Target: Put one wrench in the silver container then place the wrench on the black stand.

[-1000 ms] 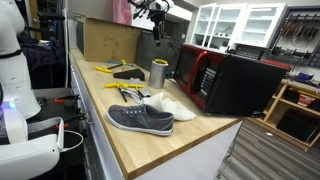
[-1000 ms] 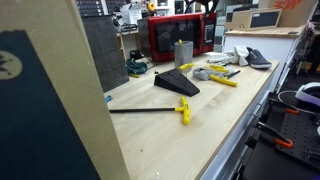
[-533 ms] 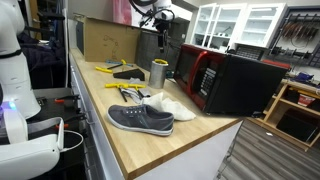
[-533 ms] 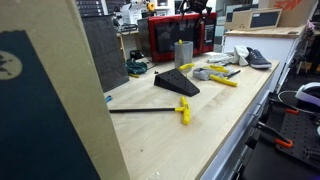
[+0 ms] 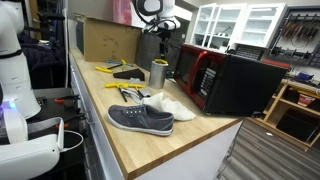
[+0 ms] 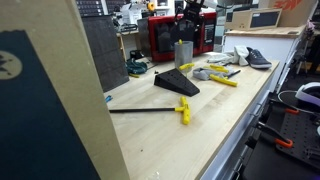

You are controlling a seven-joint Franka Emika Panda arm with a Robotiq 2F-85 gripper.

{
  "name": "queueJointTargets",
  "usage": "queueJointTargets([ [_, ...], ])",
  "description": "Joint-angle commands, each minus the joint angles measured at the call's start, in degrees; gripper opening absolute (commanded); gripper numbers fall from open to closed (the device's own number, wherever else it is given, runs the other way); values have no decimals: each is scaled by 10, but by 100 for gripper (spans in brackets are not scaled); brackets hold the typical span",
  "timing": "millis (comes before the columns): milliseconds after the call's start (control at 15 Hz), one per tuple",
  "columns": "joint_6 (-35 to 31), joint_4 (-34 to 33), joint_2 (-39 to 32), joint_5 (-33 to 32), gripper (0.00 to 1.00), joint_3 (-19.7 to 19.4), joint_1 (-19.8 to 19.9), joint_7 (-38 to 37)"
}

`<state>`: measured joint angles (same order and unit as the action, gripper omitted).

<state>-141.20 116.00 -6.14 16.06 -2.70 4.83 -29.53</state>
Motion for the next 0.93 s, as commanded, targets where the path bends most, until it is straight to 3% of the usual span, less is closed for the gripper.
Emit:
queueJointTargets([
  [0, 27, -41, -25, -14, 100, -6, -15, -35],
  [733, 34, -50, -58, -38, 100, -13, -32, -67],
  [800, 35, -50, -59, -39, 75, -13, -33, -71],
  [867, 37, -52, -60, -36, 74, -12, -33, -72],
])
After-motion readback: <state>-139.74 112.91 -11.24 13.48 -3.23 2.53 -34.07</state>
